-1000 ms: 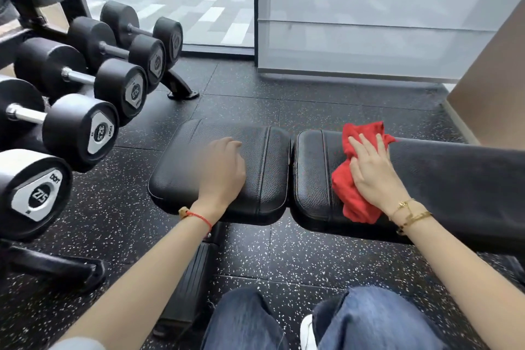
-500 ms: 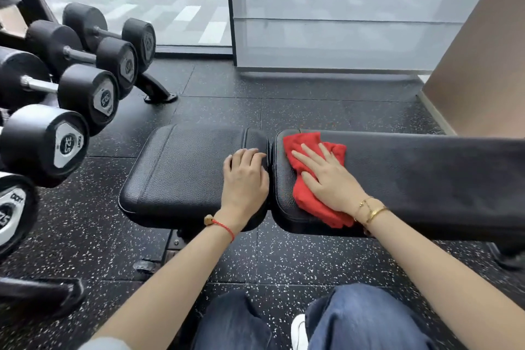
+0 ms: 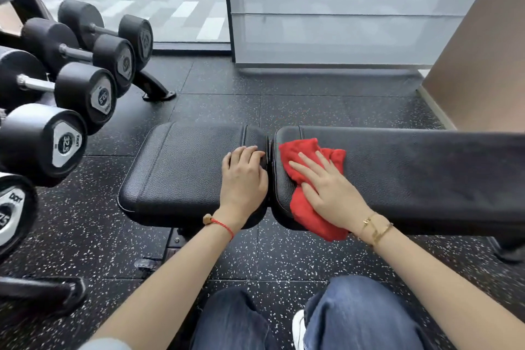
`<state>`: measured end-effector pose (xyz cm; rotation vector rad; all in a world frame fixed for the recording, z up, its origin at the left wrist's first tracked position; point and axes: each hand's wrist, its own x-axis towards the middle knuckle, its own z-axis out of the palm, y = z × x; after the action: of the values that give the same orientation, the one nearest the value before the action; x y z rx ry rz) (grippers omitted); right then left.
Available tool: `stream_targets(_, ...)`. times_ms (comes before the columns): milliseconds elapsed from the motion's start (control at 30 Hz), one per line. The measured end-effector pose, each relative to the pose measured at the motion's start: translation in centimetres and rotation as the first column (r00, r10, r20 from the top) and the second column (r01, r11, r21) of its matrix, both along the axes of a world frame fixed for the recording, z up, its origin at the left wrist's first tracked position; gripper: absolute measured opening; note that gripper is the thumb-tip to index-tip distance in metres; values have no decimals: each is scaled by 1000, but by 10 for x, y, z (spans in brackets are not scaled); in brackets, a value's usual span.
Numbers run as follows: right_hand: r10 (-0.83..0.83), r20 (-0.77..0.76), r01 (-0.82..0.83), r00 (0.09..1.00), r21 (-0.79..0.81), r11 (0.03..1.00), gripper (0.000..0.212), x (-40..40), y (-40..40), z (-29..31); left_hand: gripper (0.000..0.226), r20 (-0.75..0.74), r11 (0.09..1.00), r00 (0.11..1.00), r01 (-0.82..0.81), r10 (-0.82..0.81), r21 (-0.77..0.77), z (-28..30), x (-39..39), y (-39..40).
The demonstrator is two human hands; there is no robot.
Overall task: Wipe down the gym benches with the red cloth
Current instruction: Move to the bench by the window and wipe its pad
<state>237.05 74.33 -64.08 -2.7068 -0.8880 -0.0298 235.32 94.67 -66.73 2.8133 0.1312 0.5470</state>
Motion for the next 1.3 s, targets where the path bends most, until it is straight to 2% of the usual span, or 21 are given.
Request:
stream_targets(100, -143, -47, 142, 989, -11, 990, 52, 28, -21, -1, 37, 1, 1000, 1000, -2, 2, -1, 0, -1, -1)
stream_targets(233, -371, -98, 368, 924, -46, 929, 52, 81, -3, 11, 38, 6, 1000, 1000, -3, 3, -10, 0, -1, -2)
stream_targets(300, -335, -89, 331, 938, -52, 942, 51, 84, 21, 12, 37, 6, 1000, 1000, -3, 4, -12, 0, -1, -2)
stream_targets(400, -164, -38, 163, 986, -32, 986, 52, 52, 42, 6, 36, 6, 1000, 1000, -7, 7, -10, 0, 0, -2)
stream_targets(500, -67, -7, 67, 998, 1, 998, 51, 16, 22, 4, 36, 11, 1000, 1000, 1, 0, -14, 0, 0, -1)
stream_targets(567, -73, -6, 73, 997, 40, 997, 50, 4, -3, 1, 35, 19, 1000, 1000, 6, -5, -21, -1, 0, 0)
stream_targets(633, -155, -13, 155, 988, 54, 986, 49, 12, -31, -1, 36, 19, 1000, 1000, 9, -8, -23, -2, 0, 0)
stream_targets(733, -368, -50, 369, 929, 16, 929, 49, 56, -59, 3, 37, 19, 1000, 1000, 6, -6, -11, -2, -1, 0)
stream_targets(833, -499, -106, 502, 860, -2, 865, 49, 91, -47, 11, 37, 19, 1000, 1000, 2, -1, -12, -2, 0, -2)
stream_targets(900, -434, -104, 436, 895, -3, 900, 49, 92, -18, 12, 37, 20, 1000, 1000, 2, -2, -17, -1, -1, -2)
stream_targets(1000, -220, -70, 221, 973, 6, 975, 50, 64, 16, 9, 36, 14, 1000, 1000, 4, -4, -25, 1, -1, -2)
stream_targets(1133, -73, -56, 76, 996, 47, 996, 51, 23, 0, 5, 35, 30, 999, 999, 13, -12, -34, 0, -2, -1)
stream_targets(1200, -71, -45, 74, 996, 60, 995, 51, 13, -25, 1, 34, 39, 999, 999, 17, -15, -46, 0, -3, 0)
stream_targets(1300, -221, -65, 224, 973, 47, 973, 50, 26, -64, 2, 34, 36, 998, 999, 23, -21, -50, 0, -3, -1)
